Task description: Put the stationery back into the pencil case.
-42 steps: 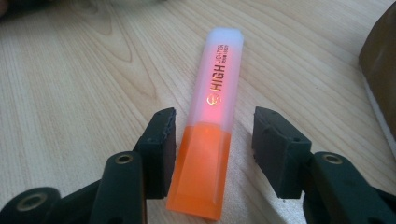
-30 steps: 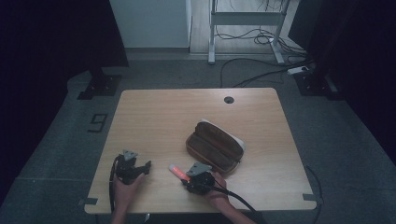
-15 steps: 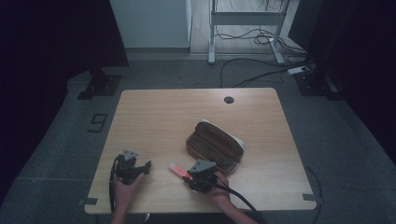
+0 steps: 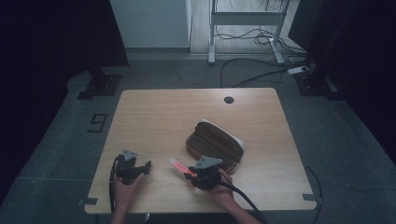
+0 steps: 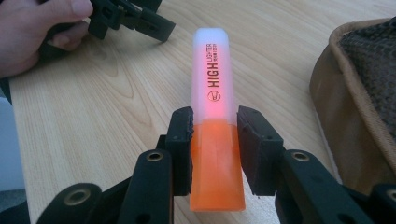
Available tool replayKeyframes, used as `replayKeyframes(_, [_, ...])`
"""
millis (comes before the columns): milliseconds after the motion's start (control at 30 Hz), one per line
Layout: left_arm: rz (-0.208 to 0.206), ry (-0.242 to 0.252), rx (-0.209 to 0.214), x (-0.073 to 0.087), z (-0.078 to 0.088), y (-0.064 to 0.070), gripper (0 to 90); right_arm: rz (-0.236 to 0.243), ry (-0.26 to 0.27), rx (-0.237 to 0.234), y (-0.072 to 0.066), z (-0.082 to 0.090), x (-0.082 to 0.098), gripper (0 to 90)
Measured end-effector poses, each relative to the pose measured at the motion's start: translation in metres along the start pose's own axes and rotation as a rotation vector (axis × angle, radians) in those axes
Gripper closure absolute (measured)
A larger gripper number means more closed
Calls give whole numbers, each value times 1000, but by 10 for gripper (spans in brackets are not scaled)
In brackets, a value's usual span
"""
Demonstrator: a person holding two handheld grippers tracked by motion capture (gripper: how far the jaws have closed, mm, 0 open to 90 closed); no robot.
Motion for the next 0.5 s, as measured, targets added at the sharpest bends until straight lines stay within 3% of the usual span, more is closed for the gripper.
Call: replayKeyframes(500, [0, 0, 0, 0, 0, 0, 221, -2, 54, 1, 4, 19, -13, 658])
Point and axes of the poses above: each handheld gripper's, and its own axes: z roughly backward along the jaws, x roughly out of its underside, y roughly to its right, the point moved 7 cm from there along -z, roughly forward along the jaws, and after that the axes turned 12 degrees about -x, right-handed, at the moved point
